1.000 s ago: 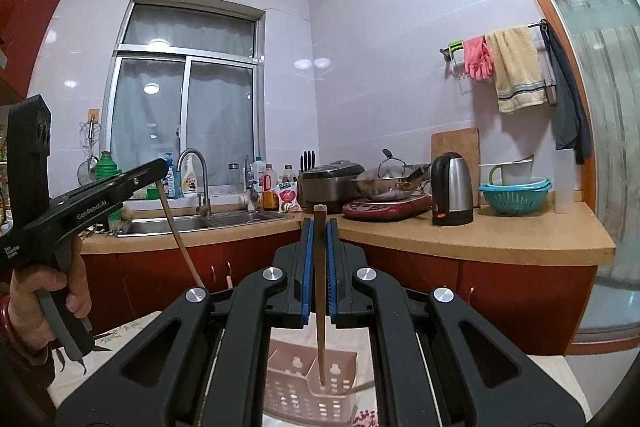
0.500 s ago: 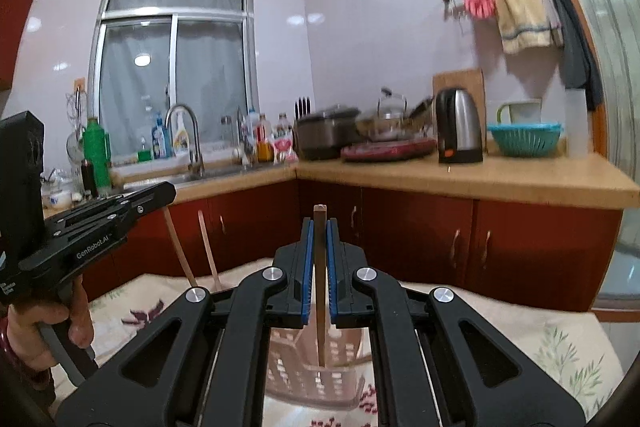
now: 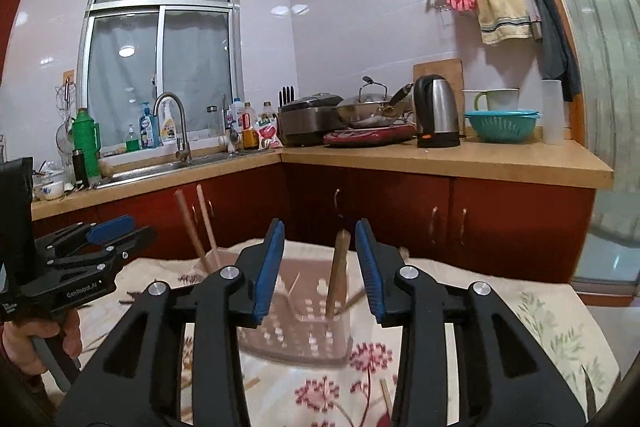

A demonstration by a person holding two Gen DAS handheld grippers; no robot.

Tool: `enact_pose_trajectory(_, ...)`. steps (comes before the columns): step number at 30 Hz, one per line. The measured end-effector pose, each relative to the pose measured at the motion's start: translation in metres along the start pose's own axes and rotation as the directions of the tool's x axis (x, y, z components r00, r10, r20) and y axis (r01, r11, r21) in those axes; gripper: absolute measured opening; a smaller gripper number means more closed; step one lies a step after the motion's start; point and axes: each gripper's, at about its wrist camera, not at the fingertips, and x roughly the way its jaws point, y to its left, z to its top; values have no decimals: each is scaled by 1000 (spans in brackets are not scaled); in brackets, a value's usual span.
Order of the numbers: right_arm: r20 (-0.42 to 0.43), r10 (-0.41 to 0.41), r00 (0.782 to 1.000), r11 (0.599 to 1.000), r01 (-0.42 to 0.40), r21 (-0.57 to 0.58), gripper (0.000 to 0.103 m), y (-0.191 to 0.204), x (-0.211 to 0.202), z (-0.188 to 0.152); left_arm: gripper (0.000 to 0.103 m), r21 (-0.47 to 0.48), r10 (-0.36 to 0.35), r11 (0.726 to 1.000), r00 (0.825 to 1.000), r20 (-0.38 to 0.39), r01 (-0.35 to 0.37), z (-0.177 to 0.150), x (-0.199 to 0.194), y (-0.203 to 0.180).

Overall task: Organize utensils
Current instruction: 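Lower chopsticks into the caddy and open both tools' fingers, then move both tools back over the loose chopsticks on the tablecloth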

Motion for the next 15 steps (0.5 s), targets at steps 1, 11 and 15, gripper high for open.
enact_pose_trajectory(1, -7, -3, 1000, 1000, 3, -2, 38, 2, -7, -4, 57, -3, 3, 1000, 1000, -12, -3, -5, -5, 1)
enact_pose_trajectory(11, -69, -21, 997, 1000, 19, -18, 38, 29, -64, -59, 57, -29, 68, 997, 995, -75, -70, -47, -57, 2)
enact_pose_trajectory(15, -124, -17, 992, 999, 13, -33, 38, 42, -78, -88, 58, -25, 93, 995, 991, -97, -96, -64, -74, 1)
